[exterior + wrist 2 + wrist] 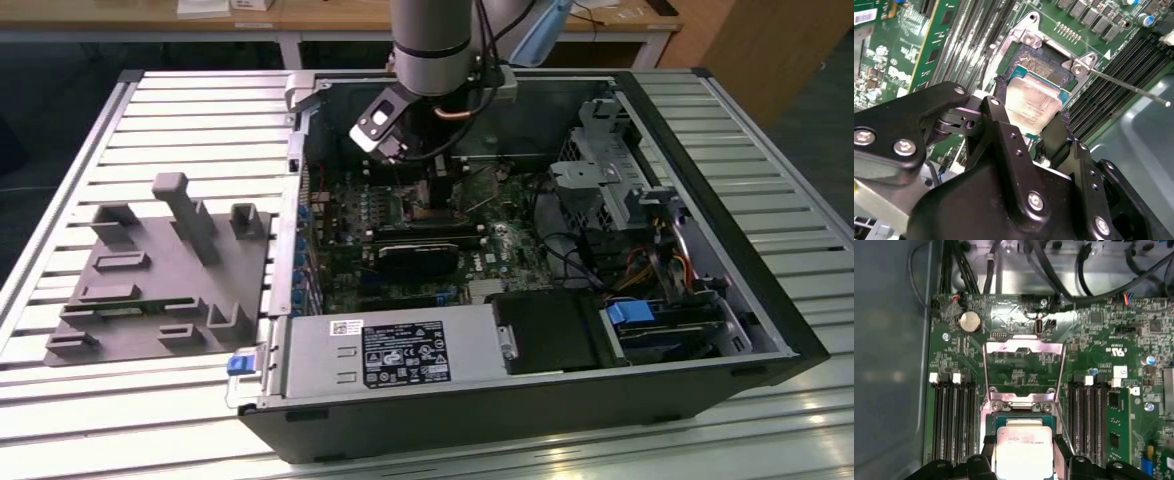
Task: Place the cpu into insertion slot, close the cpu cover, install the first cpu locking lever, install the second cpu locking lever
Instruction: 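Place the cpu into insertion slot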
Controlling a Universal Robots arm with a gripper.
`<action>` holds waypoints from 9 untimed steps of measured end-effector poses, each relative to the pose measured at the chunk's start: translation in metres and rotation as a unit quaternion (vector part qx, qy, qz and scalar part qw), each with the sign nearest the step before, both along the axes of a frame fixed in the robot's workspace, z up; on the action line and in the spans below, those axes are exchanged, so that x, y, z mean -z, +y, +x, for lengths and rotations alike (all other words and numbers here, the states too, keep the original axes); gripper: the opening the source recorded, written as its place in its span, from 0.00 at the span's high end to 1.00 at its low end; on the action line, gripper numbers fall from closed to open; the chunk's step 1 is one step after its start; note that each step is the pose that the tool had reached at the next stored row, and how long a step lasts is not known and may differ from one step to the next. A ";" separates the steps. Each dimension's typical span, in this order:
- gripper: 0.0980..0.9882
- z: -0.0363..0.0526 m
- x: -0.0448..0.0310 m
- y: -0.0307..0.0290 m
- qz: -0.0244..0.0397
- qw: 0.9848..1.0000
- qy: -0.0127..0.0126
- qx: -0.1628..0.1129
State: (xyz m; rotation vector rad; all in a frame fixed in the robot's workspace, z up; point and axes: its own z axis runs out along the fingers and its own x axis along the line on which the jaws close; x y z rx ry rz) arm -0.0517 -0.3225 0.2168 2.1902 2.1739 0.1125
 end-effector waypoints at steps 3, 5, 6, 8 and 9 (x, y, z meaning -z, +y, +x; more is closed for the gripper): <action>0.51 -0.0026 0.0032 0.0018 0.000 1.000 0.000 0.003; 0.51 -0.0033 0.0050 0.0019 0.000 1.000 0.000 0.007; 0.51 -0.0033 0.0056 0.0018 0.000 1.000 0.000 0.010; 0.51 -0.0034 0.0064 0.0016 0.000 1.000 0.000 0.014; 0.51 -0.0034 0.0067 0.0013 0.000 1.000 0.000 0.016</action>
